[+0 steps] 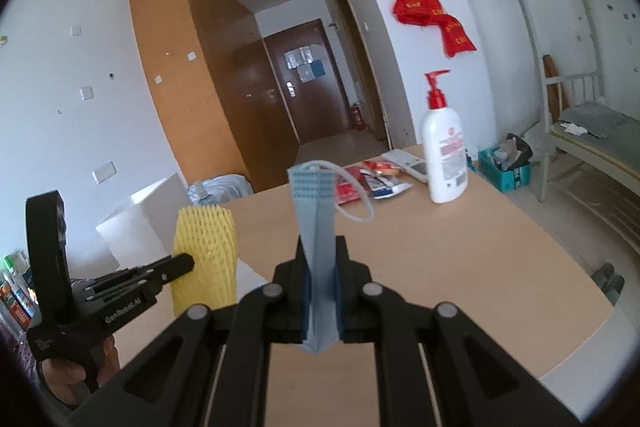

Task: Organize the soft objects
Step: 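Carry the yellow net with the left gripper and the blue mask with the right gripper over the foam box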

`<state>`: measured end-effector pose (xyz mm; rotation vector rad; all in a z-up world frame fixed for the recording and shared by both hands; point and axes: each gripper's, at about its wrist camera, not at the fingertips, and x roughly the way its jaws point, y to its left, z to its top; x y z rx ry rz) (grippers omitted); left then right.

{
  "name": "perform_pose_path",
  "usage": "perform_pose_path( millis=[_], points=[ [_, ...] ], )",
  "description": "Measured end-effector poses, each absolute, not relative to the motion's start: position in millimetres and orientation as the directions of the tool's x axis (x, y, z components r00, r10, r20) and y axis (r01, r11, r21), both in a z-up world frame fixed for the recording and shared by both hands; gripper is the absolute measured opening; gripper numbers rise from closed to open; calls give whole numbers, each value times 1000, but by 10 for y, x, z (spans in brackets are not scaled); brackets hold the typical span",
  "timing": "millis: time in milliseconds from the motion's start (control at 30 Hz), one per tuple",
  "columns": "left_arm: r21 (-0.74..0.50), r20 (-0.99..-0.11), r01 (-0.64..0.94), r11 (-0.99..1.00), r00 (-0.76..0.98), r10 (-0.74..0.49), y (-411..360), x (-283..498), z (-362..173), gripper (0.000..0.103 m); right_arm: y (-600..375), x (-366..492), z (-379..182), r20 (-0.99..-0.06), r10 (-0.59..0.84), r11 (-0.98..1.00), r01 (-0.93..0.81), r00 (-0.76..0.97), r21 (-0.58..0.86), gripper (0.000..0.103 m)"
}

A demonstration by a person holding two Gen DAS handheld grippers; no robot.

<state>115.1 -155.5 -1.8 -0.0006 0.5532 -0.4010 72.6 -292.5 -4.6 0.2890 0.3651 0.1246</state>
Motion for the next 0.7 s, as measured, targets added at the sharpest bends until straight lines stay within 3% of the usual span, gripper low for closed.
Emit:
perform_pose_path(
  millis=[367,700],
  points=[
    [-101,-465,291,951,831,-303,-1037,934,197,8,-2472,844,83,-305,271,941,-184,913,284,13],
    [-57,-422,141,988,894,-152,-426,644,333,8,-1848,1020,135,-292,428,894,-353,855,276,13]
  ],
)
